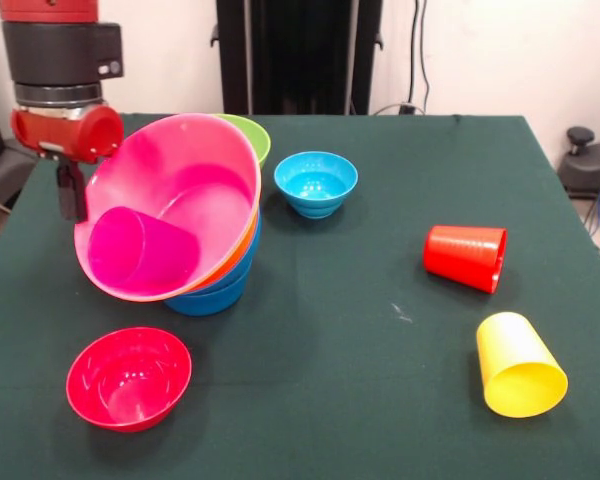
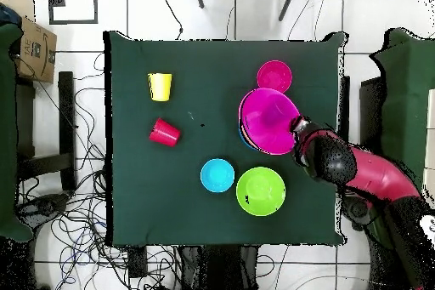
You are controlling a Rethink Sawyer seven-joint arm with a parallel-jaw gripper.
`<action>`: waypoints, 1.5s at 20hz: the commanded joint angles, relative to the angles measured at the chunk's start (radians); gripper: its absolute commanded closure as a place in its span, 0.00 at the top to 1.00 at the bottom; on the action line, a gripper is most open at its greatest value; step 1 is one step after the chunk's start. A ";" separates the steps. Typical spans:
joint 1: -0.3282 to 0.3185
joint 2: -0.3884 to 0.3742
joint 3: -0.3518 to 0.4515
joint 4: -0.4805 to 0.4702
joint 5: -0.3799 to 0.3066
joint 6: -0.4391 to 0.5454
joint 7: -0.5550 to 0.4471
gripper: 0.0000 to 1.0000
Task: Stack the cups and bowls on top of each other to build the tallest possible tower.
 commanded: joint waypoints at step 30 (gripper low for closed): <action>0.020 -0.145 0.158 0.227 0.449 0.139 0.152 0.00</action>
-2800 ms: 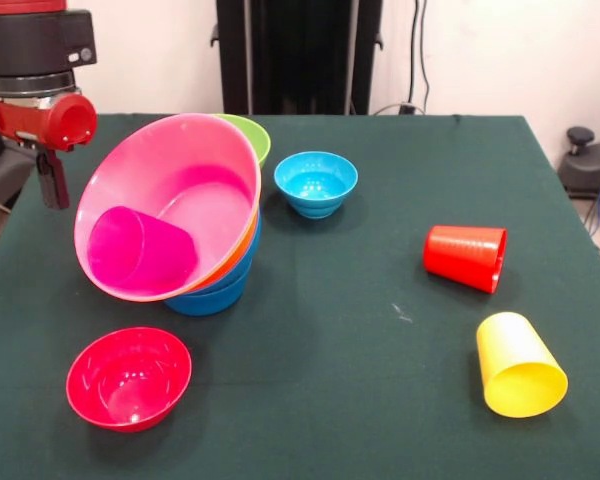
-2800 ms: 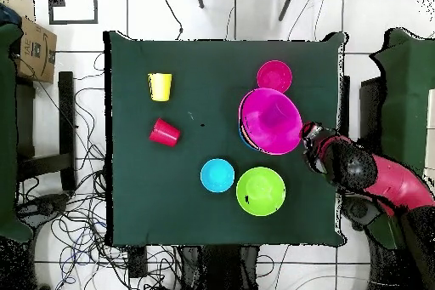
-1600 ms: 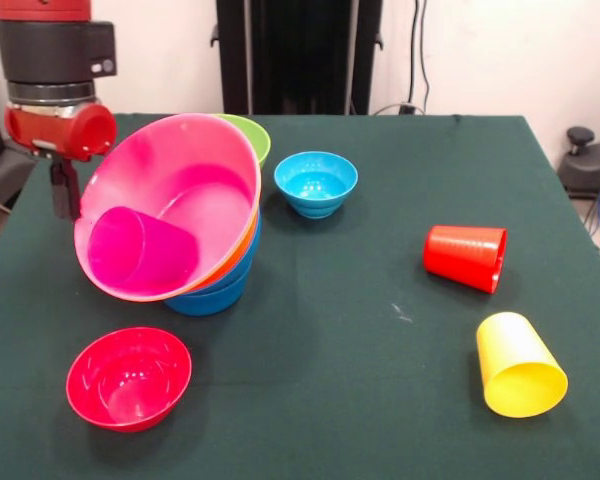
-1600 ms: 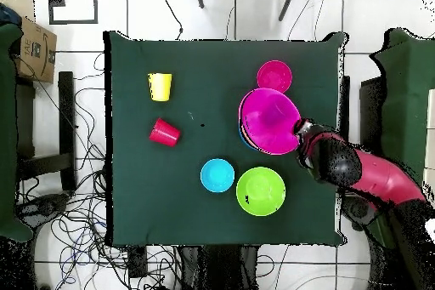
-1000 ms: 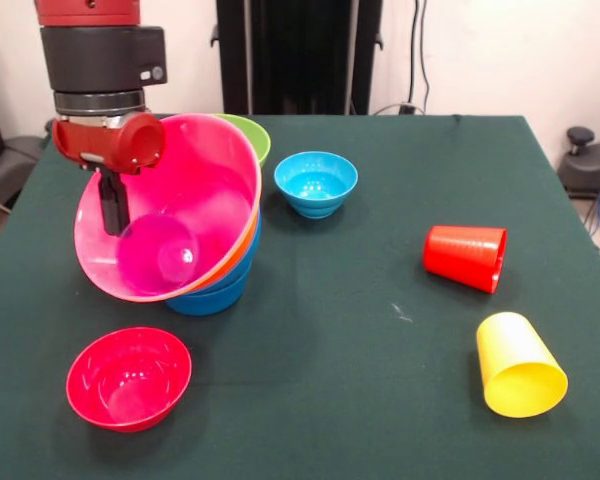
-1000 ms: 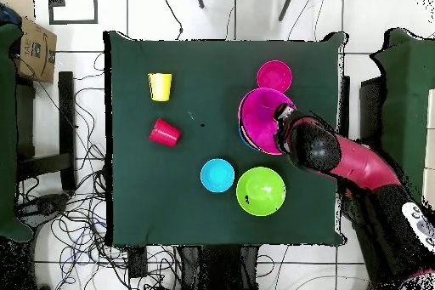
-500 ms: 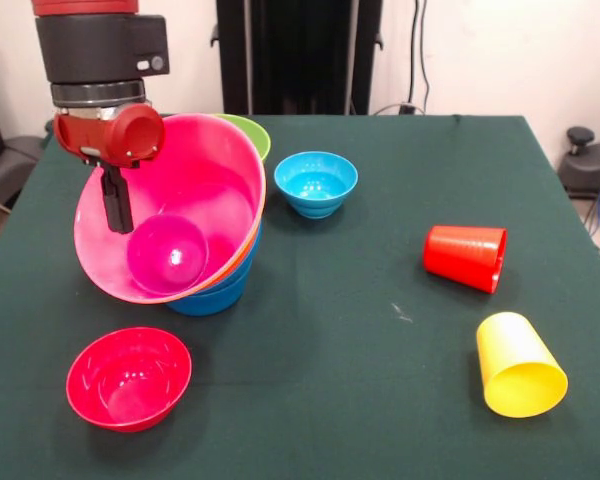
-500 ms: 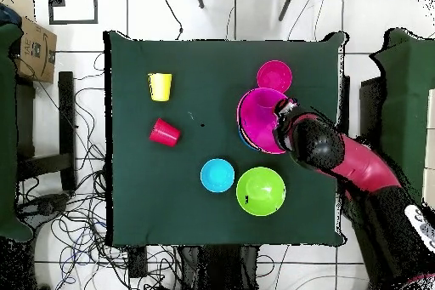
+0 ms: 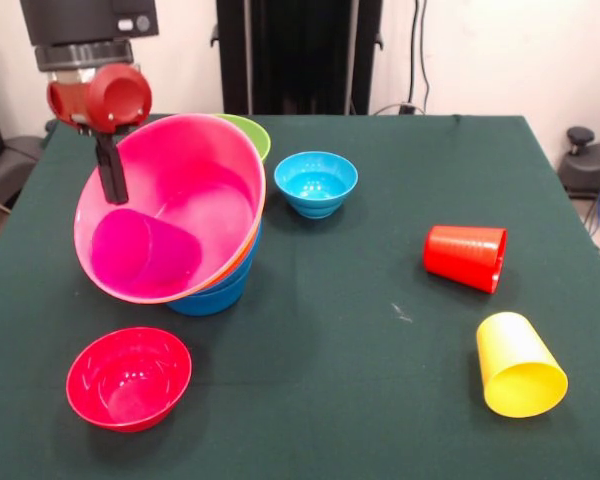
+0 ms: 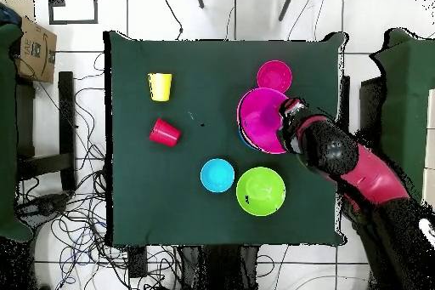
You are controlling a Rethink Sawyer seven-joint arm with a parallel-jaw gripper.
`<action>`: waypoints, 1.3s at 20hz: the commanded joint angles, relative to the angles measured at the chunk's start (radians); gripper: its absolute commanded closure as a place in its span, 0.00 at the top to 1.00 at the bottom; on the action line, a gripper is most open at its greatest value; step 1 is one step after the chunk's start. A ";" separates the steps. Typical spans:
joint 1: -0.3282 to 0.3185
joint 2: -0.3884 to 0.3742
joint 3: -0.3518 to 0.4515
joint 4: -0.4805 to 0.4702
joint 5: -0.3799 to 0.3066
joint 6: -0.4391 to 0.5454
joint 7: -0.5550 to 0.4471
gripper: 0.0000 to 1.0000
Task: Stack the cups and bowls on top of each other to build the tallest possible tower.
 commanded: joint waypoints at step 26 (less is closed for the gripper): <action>0.025 0.308 0.005 -0.258 -0.128 -0.144 -0.026 0.00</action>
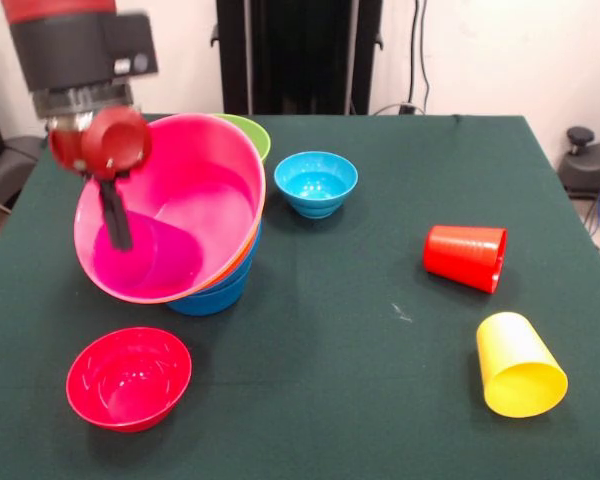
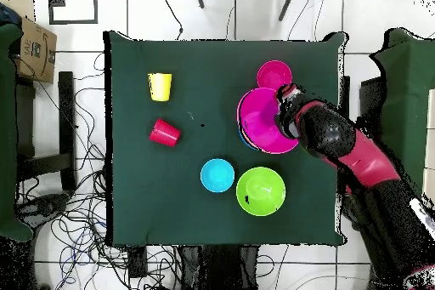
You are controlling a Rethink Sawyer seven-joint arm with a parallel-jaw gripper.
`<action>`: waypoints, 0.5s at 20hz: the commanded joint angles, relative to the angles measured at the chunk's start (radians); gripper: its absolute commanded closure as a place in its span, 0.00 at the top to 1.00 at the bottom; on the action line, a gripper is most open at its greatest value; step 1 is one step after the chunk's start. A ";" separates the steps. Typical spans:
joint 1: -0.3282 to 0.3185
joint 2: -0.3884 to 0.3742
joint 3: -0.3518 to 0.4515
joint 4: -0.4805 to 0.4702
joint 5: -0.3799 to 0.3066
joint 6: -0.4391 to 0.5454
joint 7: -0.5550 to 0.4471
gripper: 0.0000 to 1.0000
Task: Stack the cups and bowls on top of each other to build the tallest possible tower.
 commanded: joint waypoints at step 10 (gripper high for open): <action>0.002 0.059 -0.013 -0.107 -0.072 0.031 -0.023 0.00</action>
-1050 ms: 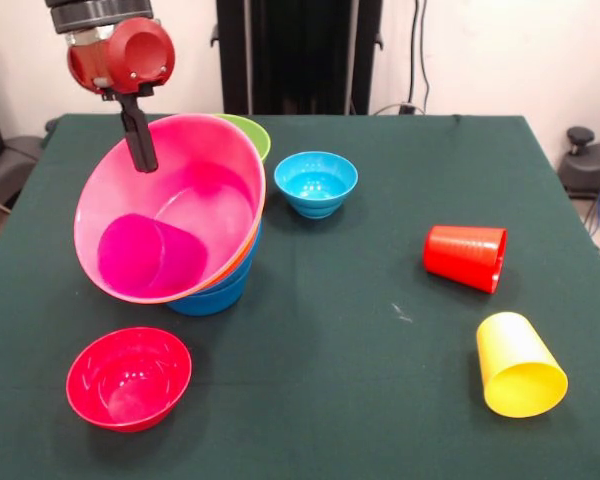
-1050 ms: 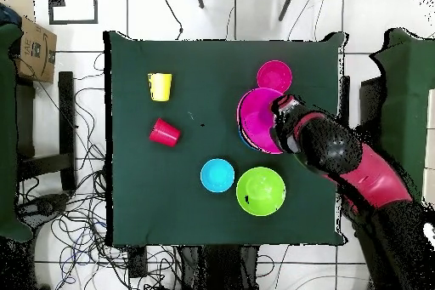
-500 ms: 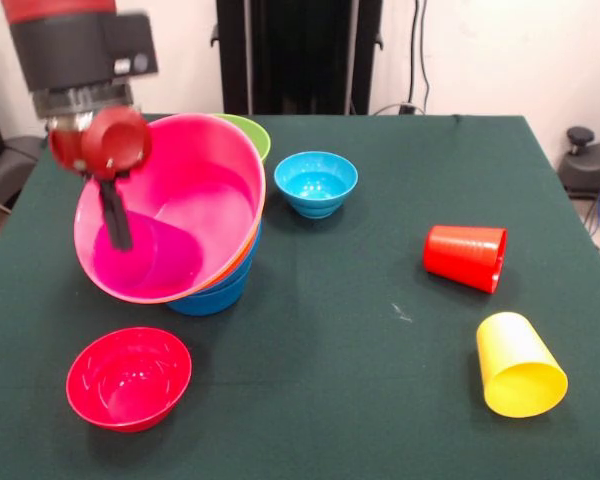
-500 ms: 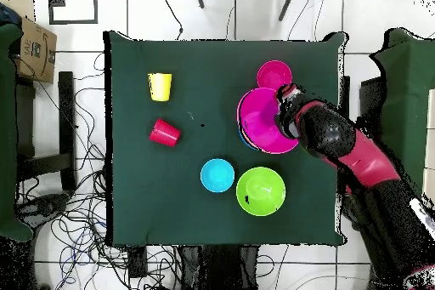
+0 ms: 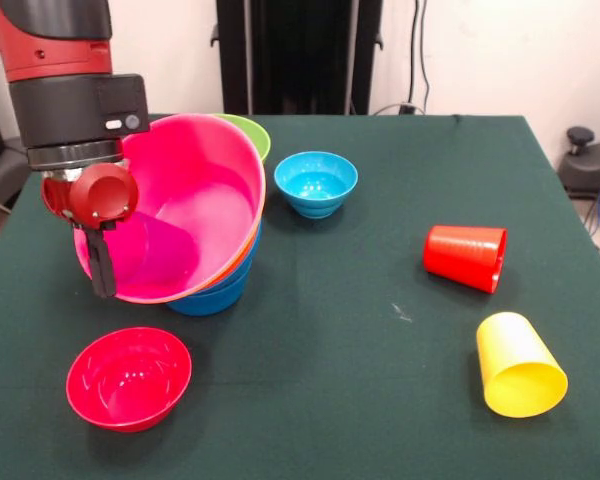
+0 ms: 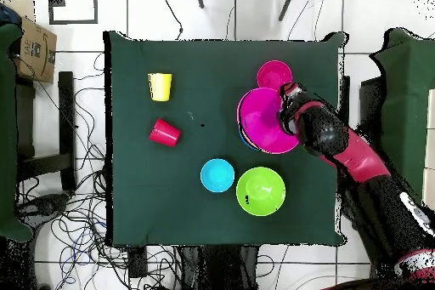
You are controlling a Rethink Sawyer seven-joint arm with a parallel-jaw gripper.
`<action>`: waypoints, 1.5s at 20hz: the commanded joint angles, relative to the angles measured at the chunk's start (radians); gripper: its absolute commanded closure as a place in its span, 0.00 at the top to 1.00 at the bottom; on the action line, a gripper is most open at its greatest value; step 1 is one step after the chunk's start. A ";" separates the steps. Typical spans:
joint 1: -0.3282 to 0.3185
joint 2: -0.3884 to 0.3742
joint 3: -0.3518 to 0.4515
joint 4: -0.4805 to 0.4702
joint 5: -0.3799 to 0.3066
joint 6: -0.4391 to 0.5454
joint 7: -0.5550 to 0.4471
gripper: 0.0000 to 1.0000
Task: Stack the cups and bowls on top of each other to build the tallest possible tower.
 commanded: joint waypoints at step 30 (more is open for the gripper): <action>-0.157 -0.203 0.179 0.322 0.037 0.139 0.074 0.00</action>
